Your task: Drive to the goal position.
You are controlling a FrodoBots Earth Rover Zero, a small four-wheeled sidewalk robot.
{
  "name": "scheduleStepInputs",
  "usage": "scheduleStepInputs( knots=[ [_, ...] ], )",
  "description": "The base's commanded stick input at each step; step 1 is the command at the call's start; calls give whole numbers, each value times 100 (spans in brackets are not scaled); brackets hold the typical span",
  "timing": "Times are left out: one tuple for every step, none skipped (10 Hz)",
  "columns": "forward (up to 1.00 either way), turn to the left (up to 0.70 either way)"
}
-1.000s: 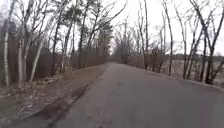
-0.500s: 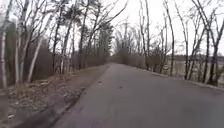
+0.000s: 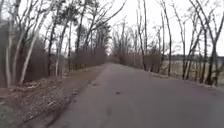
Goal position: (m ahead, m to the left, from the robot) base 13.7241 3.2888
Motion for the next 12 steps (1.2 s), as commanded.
scheduleStepInputs(
  knots=[
    [70, -20],
    [70, -31],
    [70, 0],
    [70, 0],
    [70, 0],
    [70, 0],
    [70, 0],
    [70, 0],
    [70, 0],
    [70, 0],
    [70, 0],
    [70, 0]
  ],
)
